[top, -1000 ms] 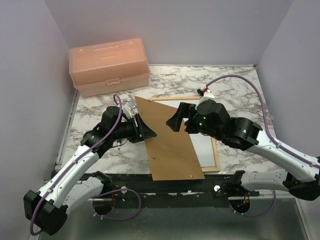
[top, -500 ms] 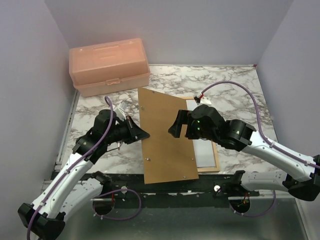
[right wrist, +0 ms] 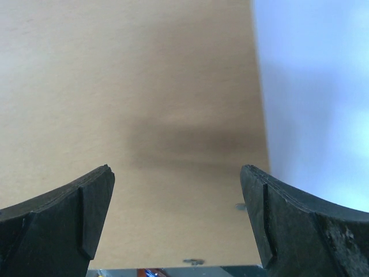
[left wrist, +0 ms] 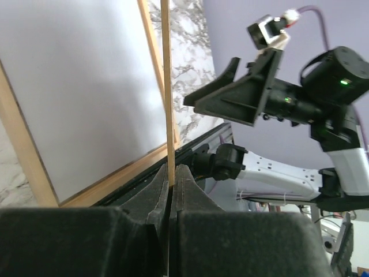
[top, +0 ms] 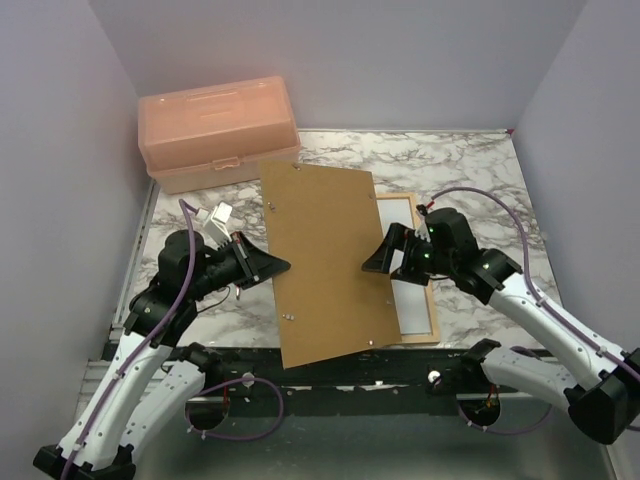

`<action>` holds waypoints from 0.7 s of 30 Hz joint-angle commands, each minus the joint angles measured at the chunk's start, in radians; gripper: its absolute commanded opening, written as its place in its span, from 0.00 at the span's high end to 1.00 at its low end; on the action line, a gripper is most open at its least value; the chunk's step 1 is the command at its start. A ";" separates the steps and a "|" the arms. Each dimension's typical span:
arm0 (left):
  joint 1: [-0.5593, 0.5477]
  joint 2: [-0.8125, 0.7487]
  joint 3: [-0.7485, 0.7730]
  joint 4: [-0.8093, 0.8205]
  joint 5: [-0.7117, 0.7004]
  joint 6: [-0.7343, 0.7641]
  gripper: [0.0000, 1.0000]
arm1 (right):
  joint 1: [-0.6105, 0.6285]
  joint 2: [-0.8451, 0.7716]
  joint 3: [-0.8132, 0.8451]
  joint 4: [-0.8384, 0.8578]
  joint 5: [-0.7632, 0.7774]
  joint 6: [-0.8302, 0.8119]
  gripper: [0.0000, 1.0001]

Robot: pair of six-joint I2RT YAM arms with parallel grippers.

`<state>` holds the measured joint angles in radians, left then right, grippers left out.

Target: Put the photo into the frame

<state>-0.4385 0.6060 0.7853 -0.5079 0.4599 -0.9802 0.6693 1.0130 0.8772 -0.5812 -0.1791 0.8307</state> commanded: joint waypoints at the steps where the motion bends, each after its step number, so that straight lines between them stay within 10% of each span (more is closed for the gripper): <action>1: 0.040 -0.024 0.035 0.128 0.115 -0.043 1.00 | -0.130 -0.047 -0.104 0.125 -0.262 -0.066 0.00; 12: 0.150 -0.039 -0.041 0.202 0.244 -0.085 1.00 | -0.326 -0.079 -0.186 0.164 -0.415 -0.129 0.00; 21: 0.238 -0.028 -0.081 0.139 0.248 -0.016 1.00 | -0.341 -0.044 -0.114 0.052 -0.162 -0.170 0.00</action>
<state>-0.2405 0.5869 0.7094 -0.3985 0.6682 -1.0355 0.3344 0.9508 0.7067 -0.4622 -0.4965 0.7033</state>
